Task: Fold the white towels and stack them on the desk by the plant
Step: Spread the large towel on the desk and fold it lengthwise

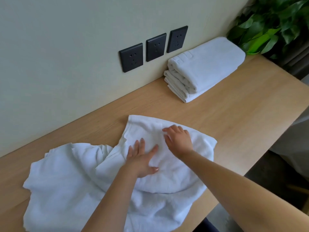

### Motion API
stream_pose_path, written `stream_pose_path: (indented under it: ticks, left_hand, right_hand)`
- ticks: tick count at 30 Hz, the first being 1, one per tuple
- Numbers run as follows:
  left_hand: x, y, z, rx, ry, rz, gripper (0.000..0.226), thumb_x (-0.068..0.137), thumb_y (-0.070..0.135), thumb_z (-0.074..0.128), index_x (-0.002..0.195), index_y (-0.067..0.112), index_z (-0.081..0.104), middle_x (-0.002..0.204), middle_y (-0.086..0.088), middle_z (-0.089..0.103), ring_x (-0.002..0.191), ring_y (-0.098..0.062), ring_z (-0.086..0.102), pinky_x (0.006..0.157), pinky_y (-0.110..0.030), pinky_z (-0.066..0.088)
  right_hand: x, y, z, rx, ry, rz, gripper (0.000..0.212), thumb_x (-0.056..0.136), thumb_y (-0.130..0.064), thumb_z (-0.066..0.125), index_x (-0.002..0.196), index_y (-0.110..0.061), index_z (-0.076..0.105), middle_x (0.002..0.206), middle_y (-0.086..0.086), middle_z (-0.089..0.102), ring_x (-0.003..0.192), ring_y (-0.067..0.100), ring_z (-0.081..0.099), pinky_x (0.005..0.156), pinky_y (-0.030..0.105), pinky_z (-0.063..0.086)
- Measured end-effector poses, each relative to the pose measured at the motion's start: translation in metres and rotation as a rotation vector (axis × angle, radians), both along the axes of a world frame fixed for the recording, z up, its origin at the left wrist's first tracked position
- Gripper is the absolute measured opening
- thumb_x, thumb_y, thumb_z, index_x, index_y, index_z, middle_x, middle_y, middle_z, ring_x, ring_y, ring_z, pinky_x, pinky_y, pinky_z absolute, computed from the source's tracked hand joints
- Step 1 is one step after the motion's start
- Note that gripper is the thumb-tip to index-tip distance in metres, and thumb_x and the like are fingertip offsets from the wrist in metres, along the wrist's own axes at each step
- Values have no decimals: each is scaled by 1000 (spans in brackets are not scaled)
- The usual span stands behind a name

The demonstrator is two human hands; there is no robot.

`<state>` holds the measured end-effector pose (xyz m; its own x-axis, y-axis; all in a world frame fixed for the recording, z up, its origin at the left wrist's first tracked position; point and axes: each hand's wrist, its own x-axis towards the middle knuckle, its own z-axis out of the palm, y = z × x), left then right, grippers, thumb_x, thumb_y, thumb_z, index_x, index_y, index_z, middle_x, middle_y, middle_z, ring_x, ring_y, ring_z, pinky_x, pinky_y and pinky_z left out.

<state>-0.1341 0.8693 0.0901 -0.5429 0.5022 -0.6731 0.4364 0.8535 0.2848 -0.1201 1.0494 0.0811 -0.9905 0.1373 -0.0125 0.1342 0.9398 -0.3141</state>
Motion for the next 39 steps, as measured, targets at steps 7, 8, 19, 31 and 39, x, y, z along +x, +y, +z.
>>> stream_pose_path:
  ticks: [7,8,19,31,39]
  left_hand:
    - [-31,7,7,287,276,310,47,94,42,51,140,39,40,144,0,35,133,-23,28,107,-37,26]
    - [-38,12,6,364,369,415,43,95,39,50,138,35,45,140,0,40,130,-22,32,104,-37,30]
    - [-101,66,-45,386,303,265,30,96,46,46,120,33,58,151,3,22,142,-19,10,107,-60,-18]
    - [-122,69,-47,448,565,-93,51,90,60,29,88,20,59,92,6,54,95,-23,49,82,-32,22]
    - [-149,90,-35,344,359,-55,30,97,50,39,90,20,43,85,7,52,96,-21,49,80,-34,26]
  right_hand:
    - [-42,1,-13,23,-192,-70,48,97,-51,38,134,-23,49,129,0,46,122,23,39,100,36,27]
    - [-40,5,-16,14,-198,-97,47,97,-53,37,129,-22,52,126,1,48,120,24,40,98,36,28]
    - [7,64,-31,57,5,-75,47,84,-55,38,92,-17,63,86,-2,60,83,24,58,70,33,42]
    - [7,88,-19,-32,-85,-51,60,83,-58,24,107,-15,59,96,1,68,90,25,61,71,33,42]
    - [-7,96,-14,-33,-306,-186,35,97,-51,38,105,-18,48,84,3,62,79,27,56,69,36,46]
